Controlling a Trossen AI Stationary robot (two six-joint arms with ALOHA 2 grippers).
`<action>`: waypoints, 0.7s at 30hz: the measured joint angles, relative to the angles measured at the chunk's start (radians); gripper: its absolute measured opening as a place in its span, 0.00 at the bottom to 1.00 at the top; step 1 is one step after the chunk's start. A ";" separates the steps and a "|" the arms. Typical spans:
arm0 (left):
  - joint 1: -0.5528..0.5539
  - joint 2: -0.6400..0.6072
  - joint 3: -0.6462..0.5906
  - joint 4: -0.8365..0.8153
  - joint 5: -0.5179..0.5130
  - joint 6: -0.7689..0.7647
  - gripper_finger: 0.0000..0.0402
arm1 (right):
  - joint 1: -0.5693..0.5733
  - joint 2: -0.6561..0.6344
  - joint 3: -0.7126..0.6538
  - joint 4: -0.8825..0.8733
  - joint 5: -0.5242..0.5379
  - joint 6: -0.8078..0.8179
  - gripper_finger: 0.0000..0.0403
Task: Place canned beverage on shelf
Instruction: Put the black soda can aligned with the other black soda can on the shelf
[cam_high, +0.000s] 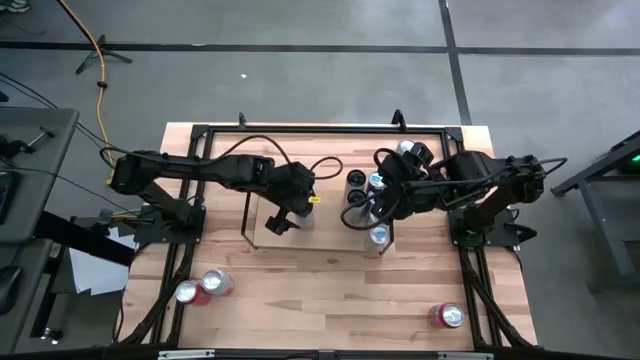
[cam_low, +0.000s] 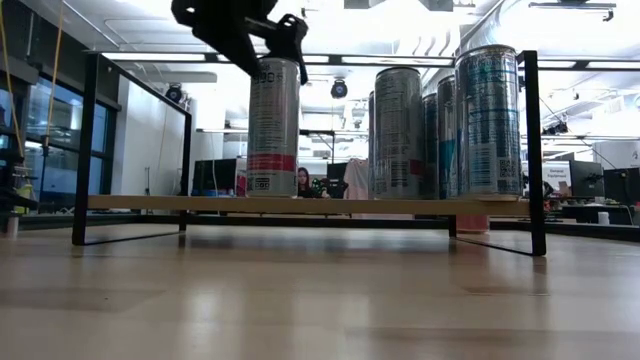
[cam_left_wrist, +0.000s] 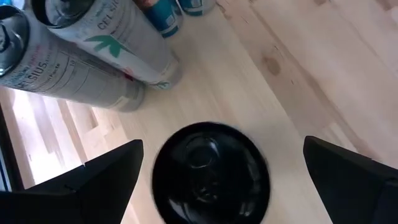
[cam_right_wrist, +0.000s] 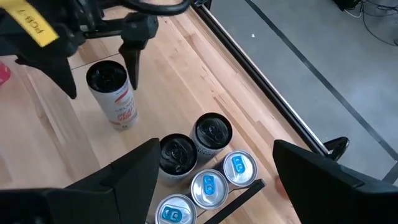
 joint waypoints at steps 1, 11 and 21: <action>0.004 0.002 0.000 0.002 0.004 0.004 0.99 | 0.000 0.000 0.000 0.000 0.000 0.008 0.74; 0.040 0.009 0.001 -0.011 0.039 0.055 0.87 | 0.000 0.000 0.000 0.000 -0.006 0.016 0.74; 0.052 0.009 -0.004 -0.005 0.041 0.077 0.67 | 0.000 0.000 0.000 0.000 -0.008 0.019 0.74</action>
